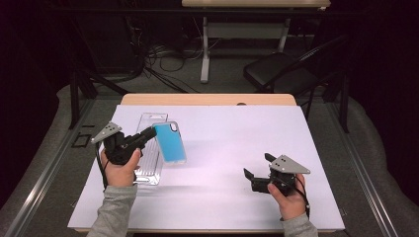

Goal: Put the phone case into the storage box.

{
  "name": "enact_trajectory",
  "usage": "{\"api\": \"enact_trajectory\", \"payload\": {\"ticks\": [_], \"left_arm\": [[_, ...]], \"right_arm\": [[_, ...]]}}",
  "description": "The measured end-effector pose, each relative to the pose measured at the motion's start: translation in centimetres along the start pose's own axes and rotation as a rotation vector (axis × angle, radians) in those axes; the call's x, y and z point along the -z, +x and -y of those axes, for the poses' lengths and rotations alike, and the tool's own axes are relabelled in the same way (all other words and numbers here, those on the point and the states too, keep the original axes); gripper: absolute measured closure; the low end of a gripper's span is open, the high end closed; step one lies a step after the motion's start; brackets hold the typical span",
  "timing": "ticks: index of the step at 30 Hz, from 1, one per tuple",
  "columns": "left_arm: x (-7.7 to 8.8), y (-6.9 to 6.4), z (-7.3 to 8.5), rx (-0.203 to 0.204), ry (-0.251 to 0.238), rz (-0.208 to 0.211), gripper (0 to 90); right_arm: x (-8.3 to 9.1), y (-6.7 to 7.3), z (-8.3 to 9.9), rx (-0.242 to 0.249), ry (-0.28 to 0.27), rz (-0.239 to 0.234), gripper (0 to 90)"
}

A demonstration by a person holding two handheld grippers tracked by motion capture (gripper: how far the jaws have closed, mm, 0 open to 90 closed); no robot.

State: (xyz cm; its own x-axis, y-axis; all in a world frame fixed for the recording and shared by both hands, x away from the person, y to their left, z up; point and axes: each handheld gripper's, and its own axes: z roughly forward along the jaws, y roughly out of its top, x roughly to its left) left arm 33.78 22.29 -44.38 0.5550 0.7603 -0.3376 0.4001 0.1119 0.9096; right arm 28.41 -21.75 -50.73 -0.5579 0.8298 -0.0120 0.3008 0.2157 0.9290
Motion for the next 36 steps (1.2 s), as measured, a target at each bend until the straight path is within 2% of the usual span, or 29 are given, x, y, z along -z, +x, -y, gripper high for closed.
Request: {"api": "enact_trajectory", "payload": {"ticks": [12,17,27,36], "left_arm": [[-0.2,-0.1,-0.4,-0.020,0.007,-0.017,84.9],[-0.3,0.3,-1.2,-0.029,-0.008,-0.024,84.9],[-0.6,1.5,-3.4,-0.052,-0.007,-0.049,84.9],[-1.0,2.9,-5.0,-0.083,0.002,-0.093,84.9]], "right_arm": [[0.1,-0.4,0.4,-0.018,0.010,-0.037,1.4],[0.4,-0.6,0.4,-0.027,0.006,-0.036,1.3],[0.9,-1.0,0.9,-0.047,0.006,-0.040,0.0],[0.8,-1.1,1.0,-0.074,-0.002,-0.043,0.0]]}}
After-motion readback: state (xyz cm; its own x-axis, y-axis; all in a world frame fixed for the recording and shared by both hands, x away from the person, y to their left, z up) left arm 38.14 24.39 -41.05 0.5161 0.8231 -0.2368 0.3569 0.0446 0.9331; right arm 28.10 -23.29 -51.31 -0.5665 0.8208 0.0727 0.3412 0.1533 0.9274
